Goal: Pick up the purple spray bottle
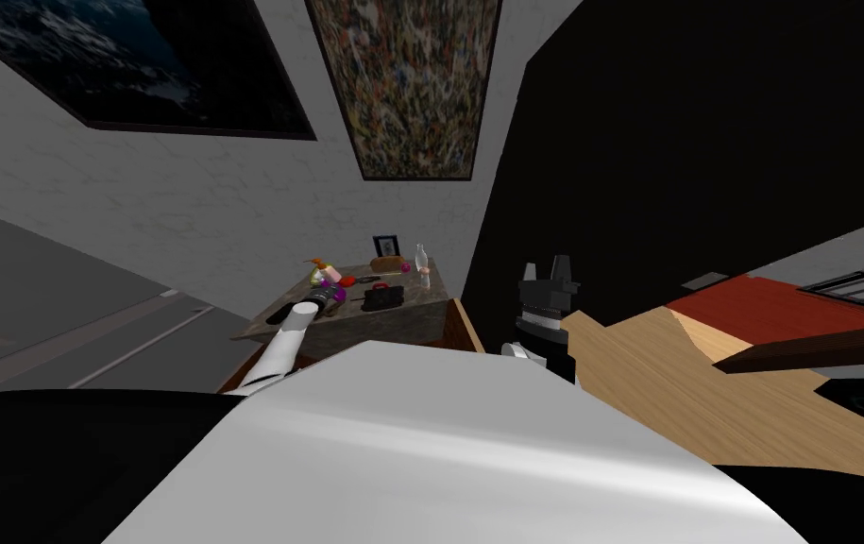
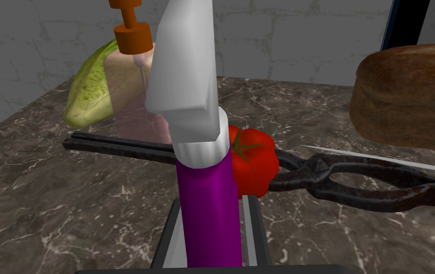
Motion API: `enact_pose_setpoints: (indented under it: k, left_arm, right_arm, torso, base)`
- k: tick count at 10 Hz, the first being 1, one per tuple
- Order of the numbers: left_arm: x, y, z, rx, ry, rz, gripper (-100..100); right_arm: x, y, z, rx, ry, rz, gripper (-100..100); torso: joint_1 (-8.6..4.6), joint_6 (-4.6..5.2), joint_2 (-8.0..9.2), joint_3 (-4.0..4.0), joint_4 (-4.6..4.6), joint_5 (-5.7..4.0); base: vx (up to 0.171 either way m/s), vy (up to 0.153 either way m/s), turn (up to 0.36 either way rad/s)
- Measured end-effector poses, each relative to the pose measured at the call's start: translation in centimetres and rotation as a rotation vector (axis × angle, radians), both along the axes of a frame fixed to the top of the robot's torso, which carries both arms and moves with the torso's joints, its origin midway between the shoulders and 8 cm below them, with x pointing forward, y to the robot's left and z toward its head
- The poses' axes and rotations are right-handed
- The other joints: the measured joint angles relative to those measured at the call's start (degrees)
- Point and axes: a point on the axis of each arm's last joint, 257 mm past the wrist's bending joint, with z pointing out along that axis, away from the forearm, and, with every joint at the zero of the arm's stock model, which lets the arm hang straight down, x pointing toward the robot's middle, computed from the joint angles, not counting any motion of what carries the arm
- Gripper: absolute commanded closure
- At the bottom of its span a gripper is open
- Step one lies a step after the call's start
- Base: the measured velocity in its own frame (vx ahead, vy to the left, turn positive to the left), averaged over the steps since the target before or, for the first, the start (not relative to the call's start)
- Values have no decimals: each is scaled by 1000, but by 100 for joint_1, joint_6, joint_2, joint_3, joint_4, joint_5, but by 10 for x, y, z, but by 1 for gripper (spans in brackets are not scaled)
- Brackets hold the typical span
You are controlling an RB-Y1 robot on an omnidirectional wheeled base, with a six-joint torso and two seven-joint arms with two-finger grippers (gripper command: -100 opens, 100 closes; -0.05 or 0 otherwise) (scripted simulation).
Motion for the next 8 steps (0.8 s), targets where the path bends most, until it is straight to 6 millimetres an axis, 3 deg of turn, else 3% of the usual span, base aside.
enact_pose_setpoints:
  k: [1, 8]
  left_arm:
    - [-3, 0, -1, 1, 4, 3, 100]
    - [-86, 35, 13, 10, -7, 85, 100]
  right_arm:
    - [0, 0, 0, 0, 0, 0, 0]
    - [0, 0, 0, 0, 0, 0, 0]
  torso:
    - [6, -5, 6, 0, -5, 9]
    - [4, 1, 1, -2, -5, 5]
  base:
    - [20, -18, -194]
    - [28, -6, -107]
